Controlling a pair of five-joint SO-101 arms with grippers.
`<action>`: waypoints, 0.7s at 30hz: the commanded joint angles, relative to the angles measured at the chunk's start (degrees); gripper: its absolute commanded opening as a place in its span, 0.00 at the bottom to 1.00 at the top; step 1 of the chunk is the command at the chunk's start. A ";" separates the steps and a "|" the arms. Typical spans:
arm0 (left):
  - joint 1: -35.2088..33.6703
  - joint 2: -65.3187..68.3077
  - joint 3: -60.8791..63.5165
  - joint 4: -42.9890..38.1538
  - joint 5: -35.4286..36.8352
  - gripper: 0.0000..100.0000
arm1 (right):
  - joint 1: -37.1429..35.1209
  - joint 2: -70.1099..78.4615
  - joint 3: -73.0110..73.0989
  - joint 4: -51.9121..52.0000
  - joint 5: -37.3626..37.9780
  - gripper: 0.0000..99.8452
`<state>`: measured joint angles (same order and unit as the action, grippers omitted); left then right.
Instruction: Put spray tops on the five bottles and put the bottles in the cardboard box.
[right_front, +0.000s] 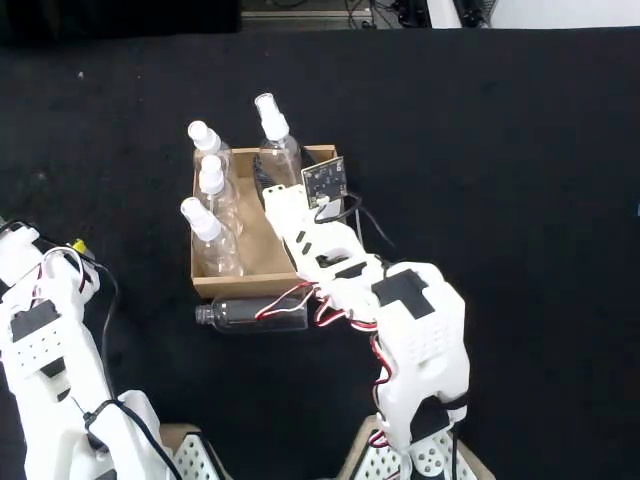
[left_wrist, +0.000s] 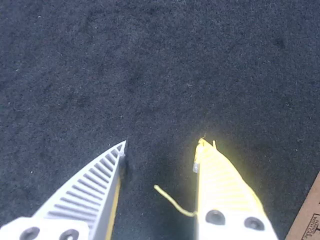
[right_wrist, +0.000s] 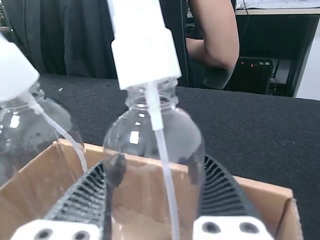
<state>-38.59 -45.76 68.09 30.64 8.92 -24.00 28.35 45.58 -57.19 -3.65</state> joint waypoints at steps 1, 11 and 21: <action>-0.92 -1.76 -0.84 -1.05 0.44 0.20 | -0.88 -0.84 -2.51 0.09 0.00 0.18; -0.92 -1.76 -0.84 -1.05 0.44 0.20 | -0.88 -0.84 -2.07 0.09 0.00 0.19; -0.92 -1.76 -0.84 -1.05 0.44 0.20 | -0.97 -0.92 -1.89 0.09 0.00 0.21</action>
<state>-38.59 -45.76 68.09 30.64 8.92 -24.00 28.35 45.58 -57.19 -3.65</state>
